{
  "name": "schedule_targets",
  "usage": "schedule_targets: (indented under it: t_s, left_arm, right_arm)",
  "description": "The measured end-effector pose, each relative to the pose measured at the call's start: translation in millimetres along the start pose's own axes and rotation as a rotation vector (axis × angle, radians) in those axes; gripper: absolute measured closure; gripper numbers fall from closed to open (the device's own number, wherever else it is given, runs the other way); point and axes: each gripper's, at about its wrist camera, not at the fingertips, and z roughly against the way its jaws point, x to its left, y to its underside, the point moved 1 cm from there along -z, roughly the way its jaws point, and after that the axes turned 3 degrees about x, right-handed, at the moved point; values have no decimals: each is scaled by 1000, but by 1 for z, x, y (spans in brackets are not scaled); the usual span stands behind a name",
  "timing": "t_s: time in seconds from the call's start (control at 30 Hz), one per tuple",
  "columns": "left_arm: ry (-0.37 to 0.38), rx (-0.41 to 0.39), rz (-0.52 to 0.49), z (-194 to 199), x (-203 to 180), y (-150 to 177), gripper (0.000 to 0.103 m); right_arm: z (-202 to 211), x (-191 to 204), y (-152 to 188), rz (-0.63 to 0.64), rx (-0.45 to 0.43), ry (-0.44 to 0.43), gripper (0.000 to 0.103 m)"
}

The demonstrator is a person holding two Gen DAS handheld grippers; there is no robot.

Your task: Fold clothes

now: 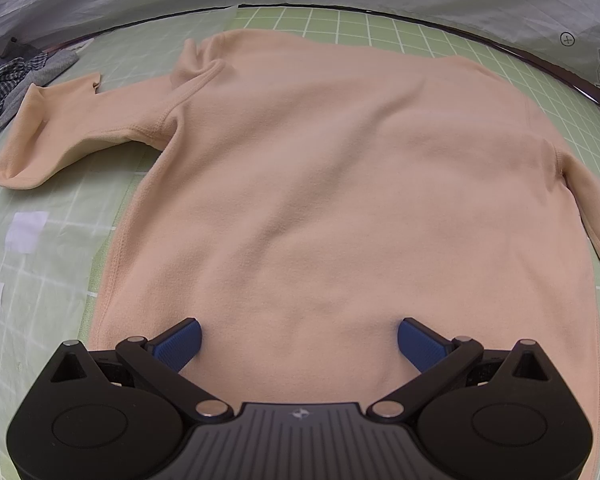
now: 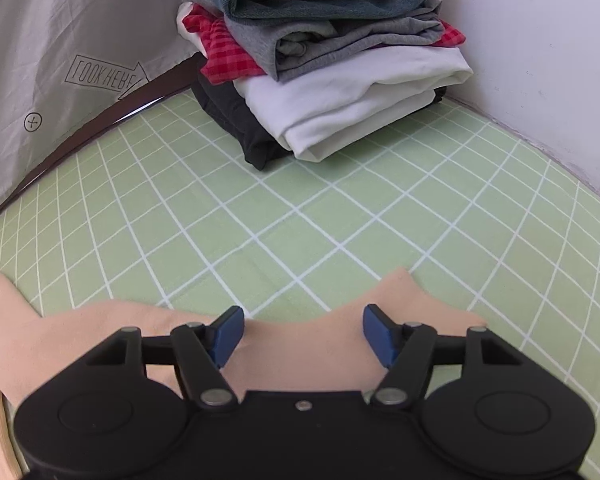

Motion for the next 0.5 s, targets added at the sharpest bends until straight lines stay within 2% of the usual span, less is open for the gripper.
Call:
schedule_targets:
  t_s: [0.1, 0.17, 0.2, 0.27, 0.37, 0.5]
  left_arm:
    - [1, -2, -2, 0, 0, 0, 0]
    - [1, -2, -3, 0, 1, 1, 0]
    - [2, -2, -4, 0, 1, 1, 0]
    - [3, -4, -6, 0, 2, 1, 0]
    - [5, -7, -12, 0, 2, 1, 0]
    - [10, -20, -23, 0, 3, 3, 0]
  right_arm:
    - [2, -1, 5, 29, -25, 12, 58]
    - [4, -5, 6, 20, -36, 2, 88]
    - [5, -8, 6, 12, -37, -7, 93]
    - [10, -13, 6, -3, -49, -24, 101]
    - [23, -20, 8, -24, -85, -47, 101]
    - [48, -26, 29, -11, -88, -74, 102]
